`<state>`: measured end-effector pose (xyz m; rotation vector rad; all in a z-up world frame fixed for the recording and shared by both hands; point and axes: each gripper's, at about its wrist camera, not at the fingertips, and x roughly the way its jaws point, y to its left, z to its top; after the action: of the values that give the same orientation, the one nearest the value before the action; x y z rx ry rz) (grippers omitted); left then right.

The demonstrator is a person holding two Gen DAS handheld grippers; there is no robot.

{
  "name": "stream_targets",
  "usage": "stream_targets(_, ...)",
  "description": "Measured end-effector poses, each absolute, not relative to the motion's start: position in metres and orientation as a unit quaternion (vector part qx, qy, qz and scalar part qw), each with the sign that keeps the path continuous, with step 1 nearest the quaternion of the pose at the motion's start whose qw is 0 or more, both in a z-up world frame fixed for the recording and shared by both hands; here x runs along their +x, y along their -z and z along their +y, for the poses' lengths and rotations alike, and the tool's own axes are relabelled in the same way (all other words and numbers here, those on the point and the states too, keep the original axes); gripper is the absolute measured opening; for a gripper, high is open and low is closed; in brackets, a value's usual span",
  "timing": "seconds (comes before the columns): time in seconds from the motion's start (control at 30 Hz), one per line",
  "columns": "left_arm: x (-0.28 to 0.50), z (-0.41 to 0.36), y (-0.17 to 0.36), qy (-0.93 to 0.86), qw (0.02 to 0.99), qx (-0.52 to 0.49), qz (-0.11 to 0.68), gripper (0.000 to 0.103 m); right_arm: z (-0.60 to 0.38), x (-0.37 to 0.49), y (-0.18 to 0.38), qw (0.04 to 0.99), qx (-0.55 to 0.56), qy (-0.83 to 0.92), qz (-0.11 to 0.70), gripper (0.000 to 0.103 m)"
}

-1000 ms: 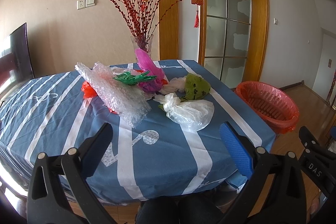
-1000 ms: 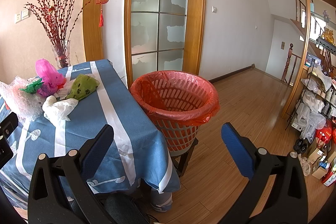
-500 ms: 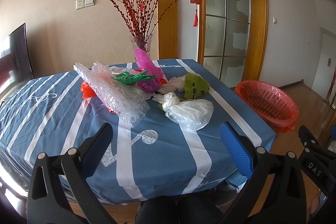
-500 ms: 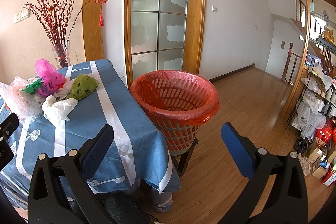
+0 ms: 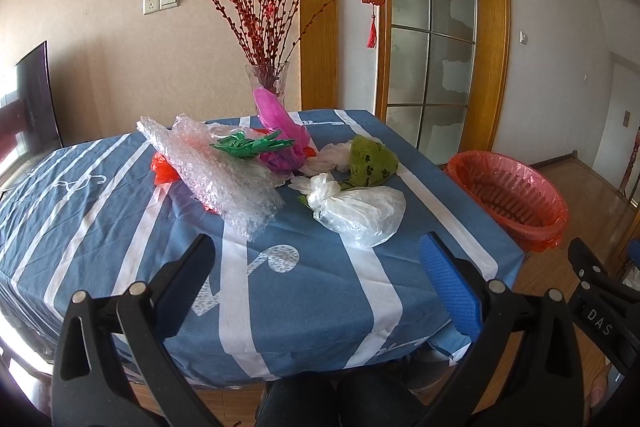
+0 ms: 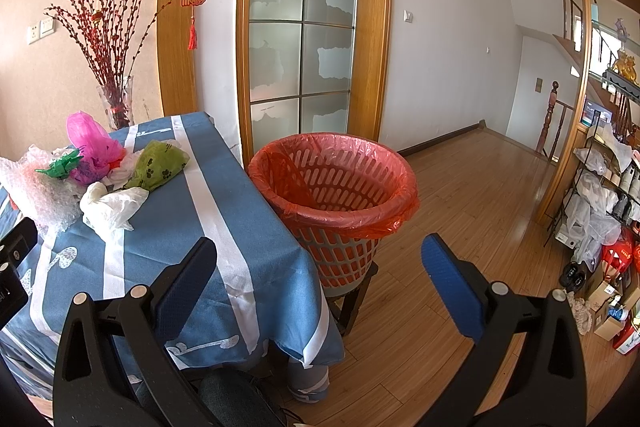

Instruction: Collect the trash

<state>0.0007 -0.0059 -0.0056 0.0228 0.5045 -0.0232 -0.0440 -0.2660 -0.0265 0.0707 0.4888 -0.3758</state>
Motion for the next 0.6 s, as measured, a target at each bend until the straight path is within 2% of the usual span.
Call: stream_targets(0.6,0.0022,-0.0043,0.0052,0.012,0.968,0.011,0.252,0.099,-0.2665,-0.043,0.0273,0.952,0.035,0.185,0.241,0.101)
